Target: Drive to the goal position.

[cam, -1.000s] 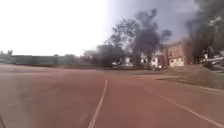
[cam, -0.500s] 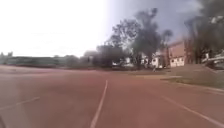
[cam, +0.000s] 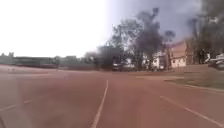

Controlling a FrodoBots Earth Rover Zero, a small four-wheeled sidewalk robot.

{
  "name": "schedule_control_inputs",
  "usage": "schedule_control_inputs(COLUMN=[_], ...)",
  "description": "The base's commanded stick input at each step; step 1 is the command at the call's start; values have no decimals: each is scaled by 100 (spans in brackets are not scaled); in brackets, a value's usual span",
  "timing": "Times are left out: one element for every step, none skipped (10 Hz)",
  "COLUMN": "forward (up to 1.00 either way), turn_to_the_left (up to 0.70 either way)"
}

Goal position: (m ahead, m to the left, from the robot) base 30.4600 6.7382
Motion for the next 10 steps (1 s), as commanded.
schedule_control_inputs(forward=[70, 70, 70, 70, 70, 70, 70, 70, 70, 70], turn_to_the_left=[0, 0, 0, 0, 0, 0, 0, 0, 0, 0])
